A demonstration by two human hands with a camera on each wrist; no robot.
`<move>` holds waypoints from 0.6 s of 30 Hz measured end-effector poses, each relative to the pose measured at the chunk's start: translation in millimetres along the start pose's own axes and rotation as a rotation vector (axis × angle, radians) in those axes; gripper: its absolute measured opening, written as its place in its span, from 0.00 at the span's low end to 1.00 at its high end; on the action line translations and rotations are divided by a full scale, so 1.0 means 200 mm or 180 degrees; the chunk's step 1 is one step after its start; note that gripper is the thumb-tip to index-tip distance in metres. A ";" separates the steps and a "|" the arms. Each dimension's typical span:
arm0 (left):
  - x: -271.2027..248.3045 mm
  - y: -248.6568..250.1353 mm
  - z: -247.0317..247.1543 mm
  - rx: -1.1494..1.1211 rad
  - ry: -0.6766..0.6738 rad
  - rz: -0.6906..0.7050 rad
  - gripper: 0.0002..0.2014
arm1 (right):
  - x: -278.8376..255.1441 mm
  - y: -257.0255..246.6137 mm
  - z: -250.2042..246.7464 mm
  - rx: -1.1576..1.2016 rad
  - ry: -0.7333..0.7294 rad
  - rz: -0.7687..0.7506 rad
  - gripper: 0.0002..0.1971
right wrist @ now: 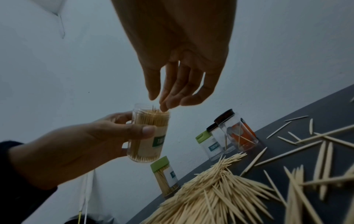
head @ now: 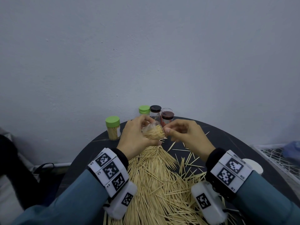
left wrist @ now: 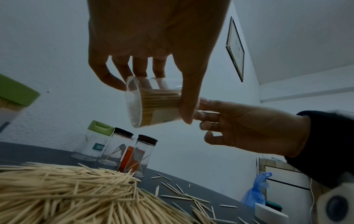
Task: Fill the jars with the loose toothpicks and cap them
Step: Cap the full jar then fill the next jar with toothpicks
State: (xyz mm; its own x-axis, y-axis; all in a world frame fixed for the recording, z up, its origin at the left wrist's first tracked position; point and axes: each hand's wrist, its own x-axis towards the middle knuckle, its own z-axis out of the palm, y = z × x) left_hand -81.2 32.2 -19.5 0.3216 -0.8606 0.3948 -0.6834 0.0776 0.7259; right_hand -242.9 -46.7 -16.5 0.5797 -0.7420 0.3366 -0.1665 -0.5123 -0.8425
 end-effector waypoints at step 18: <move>-0.01 0.01 0.02 0.0069 -0.0167 -0.0027 0.29 | 0.00 0.01 0.01 -0.0201 0.0014 -0.0171 0.02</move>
State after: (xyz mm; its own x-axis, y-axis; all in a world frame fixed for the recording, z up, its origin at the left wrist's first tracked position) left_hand -85.7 32.6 -21.0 0.2930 -0.8864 0.3583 -0.6951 0.0598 0.7164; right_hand -241.5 -47.2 -20.0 0.5856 -0.7146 0.3826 -0.1853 -0.5775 -0.7951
